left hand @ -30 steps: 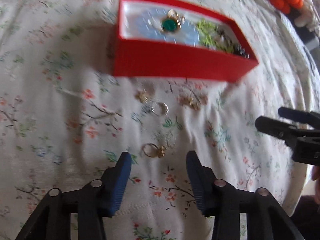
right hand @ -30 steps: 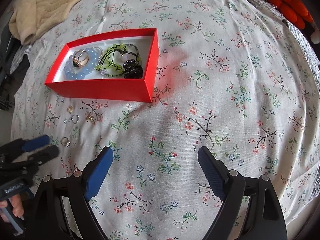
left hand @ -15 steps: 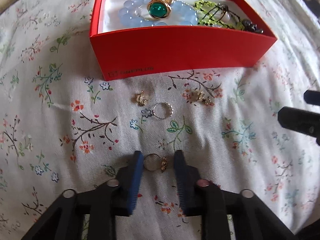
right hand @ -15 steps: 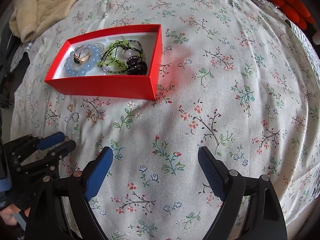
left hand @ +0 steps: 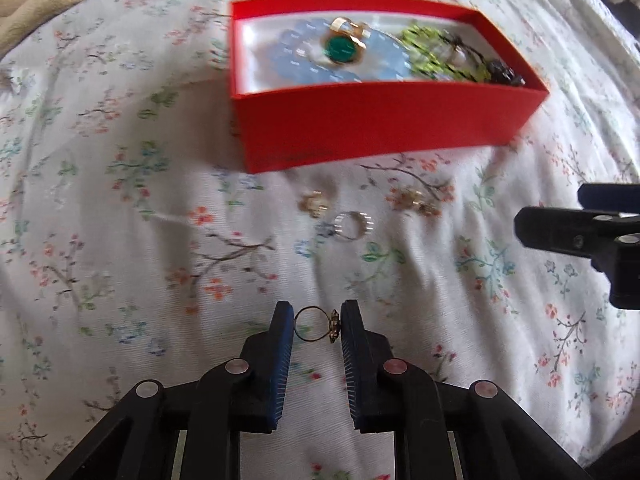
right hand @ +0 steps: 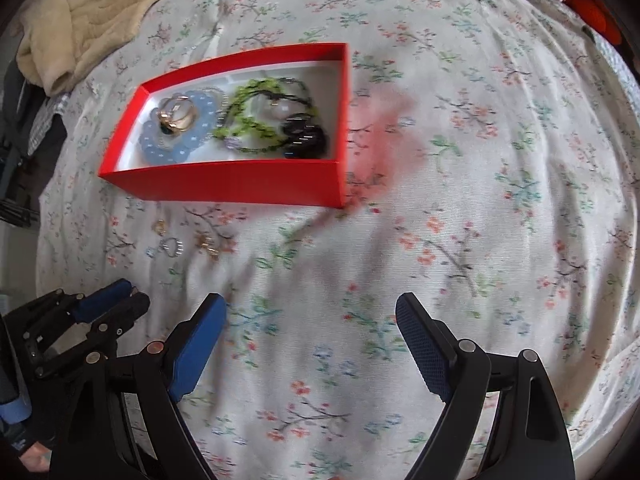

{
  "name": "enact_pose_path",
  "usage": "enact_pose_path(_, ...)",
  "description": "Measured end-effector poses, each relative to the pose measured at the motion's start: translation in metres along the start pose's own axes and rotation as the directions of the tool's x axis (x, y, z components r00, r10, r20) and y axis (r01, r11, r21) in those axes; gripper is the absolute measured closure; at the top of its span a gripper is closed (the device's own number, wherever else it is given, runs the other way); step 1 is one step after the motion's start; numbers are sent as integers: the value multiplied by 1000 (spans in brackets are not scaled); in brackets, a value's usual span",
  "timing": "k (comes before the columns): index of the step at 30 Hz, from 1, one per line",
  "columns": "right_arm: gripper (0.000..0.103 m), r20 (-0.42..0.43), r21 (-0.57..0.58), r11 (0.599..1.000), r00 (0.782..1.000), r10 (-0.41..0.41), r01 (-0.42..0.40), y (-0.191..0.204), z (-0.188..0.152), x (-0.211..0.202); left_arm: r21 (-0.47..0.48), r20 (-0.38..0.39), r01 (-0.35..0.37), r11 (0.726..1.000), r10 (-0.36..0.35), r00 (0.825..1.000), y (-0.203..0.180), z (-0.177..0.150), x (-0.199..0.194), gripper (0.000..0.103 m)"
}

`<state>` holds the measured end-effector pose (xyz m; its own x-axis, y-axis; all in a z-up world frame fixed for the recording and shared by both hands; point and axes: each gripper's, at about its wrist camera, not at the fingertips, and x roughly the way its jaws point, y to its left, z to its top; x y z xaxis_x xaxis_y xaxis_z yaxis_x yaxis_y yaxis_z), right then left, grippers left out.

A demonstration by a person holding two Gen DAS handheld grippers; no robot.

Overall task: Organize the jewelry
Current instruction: 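Grasp the silver ring with the right tool while the left tool holds the gold ring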

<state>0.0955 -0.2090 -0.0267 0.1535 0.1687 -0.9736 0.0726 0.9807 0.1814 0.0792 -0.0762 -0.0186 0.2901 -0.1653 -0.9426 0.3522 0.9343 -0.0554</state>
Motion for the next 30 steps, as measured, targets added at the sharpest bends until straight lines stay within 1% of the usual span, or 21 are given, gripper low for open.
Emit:
enact_pose_path(4,15,-2,-3,998,998,61,-61,15,7,5,-36,8,-5,999,6,1000,18,-3,-5,85)
enact_pose_path(5,15,1,-6,997,997,72,-72,18,8,6,-44,9,-4,999,4,1000,28,-5,-6,85)
enact_pose_path(6,18,7,-10,997,997,82,-82,23,10,6,-51,10,-3,999,4,1000,31,-5,-7,85)
enact_pose_path(7,25,10,-15,996,996,84,-84,26,12,7,-56,11,-2,998,3,1000,38,-7,-9,85)
enact_pose_path(8,29,11,-23,996,997,82,-82,31,14,9,-63,13,-2,998,3,1000,45,-8,-9,85)
enact_pose_path(10,43,10,-31,996,996,84,-84,38,17,13,-71,14,-1,997,2,1000,57,-15,-12,85)
enact_pose_path(13,57,12,-45,994,995,97,-96,49,21,17,-82,17,2,997,-1,1000,67,-16,-11,85)
enact_pose_path(16,61,22,-91,990,993,113,-111,63,20,17,-92,21,4,996,-3,1000,75,-16,-13,85)
enact_pose_path(19,62,22,-147,981,991,129,-124,79,20,18,-98,22,6,995,-4,1000,80,-17,-13,85)
enact_pose_path(22,62,11,-179,977,993,116,-112,91,21,26,-99,19,5,995,-3,1000,81,-17,-12,85)
enact_pose_path(26,62,-7,-212,975,998,70,-70,102,24,44,-102,13,3,995,-2,1000,83,-16,-9,85)
enact_pose_path(27,64,-9,-217,974,998,59,-60,103,25,47,-105,12,3,994,-2,1000,84,-16,-9,85)
enact_pose_path(30,75,-1,-248,969,1000,7,-7,110,25,56,-116,11,3,993,-2,1000,87,-15,-8,85)
